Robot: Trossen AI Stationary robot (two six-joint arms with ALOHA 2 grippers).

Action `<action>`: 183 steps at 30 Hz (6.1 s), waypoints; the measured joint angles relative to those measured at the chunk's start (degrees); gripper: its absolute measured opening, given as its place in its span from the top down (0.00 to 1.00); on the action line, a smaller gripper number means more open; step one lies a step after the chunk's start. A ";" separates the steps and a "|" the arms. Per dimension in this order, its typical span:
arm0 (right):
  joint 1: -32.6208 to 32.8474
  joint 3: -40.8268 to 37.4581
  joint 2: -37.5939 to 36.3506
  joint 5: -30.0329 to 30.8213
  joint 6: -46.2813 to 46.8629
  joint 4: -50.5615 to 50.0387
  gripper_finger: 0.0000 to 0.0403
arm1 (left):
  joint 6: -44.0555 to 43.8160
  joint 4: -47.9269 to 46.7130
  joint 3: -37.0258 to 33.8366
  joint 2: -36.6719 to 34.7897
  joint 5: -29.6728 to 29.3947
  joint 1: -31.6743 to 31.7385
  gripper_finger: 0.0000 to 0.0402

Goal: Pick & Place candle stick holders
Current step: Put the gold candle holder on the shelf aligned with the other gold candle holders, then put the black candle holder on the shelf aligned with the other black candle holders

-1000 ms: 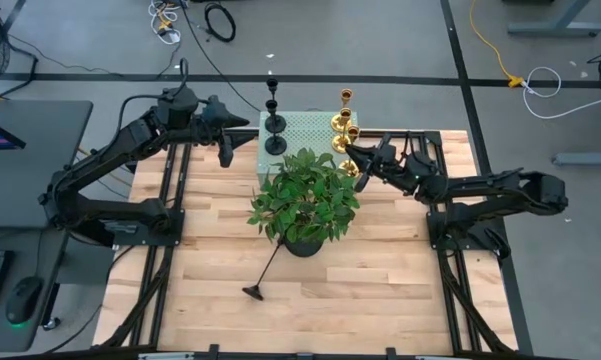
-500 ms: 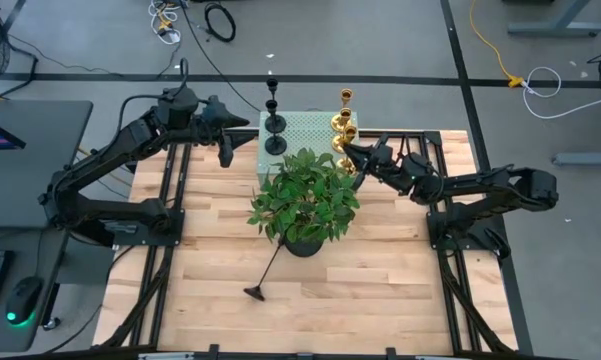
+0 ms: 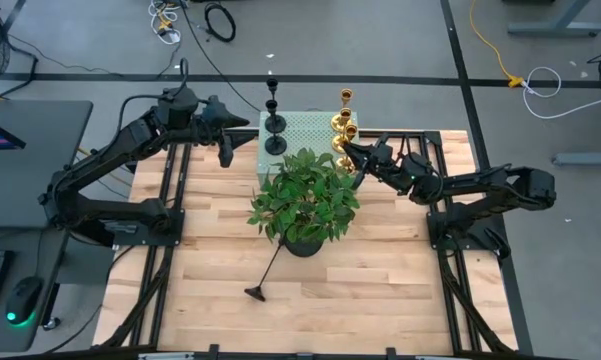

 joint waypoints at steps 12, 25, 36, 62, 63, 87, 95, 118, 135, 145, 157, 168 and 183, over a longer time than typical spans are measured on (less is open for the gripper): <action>-1.01 0.09 3.16 -0.16 0.07 3.25 0.98 | -0.02 0.01 0.00 0.00 1.11 0.00 0.48; -0.98 0.09 3.20 -0.13 -1.15 2.87 0.83 | -0.02 0.00 0.00 0.00 1.11 0.00 0.48; -0.98 0.09 3.13 -0.15 -1.41 3.00 0.73 | -0.02 0.00 0.00 0.00 1.09 0.02 0.48; -0.77 0.02 -10.34 0.46 -4.40 -15.80 0.45 | -0.07 0.00 0.00 0.00 1.09 0.02 0.48; -0.64 0.02 -11.48 0.46 -4.40 -17.64 0.44 | -0.07 0.00 0.00 0.00 1.09 0.02 0.48; 9.94 0.00 -35.09 -6.08 -4.18 -46.75 0.44 | -6.18 -3.90 0.00 -0.09 -7.00 -6.89 0.48; 12.00 0.00 -39.97 -3.61 -2.89 -56.02 0.44 | -17.66 -16.55 0.02 -0.09 -21.76 -21.80 0.48; 14.93 -1.29 -45.47 -1.56 -4.58 -55.85 0.45 | -78.27 -6.70 -20.36 9.89 -29.46 -57.43 0.48; 14.93 -1.29 -45.45 -1.63 -5.47 -56.01 0.45 | -88.27 13.08 -23.27 26.07 -14.81 -56.37 0.48; 14.93 -1.29 -45.43 -1.62 -5.75 -56.16 0.45 | -89.73 16.16 -23.19 32.19 -11.96 -56.11 0.48; 14.93 -1.29 -45.45 -1.64 -5.73 -56.21 0.45 | -90.14 16.61 -23.08 34.58 -10.80 -56.06 0.52; 14.93 -1.29 -45.43 -1.68 -5.71 -56.21 0.45 | -89.33 15.69 -23.15 35.65 -10.86 -56.04 0.96; 14.93 -1.29 -45.41 -1.64 -4.90 -57.50 0.45 | -88.85 8.27 -23.41 25.40 -30.01 -63.70 0.99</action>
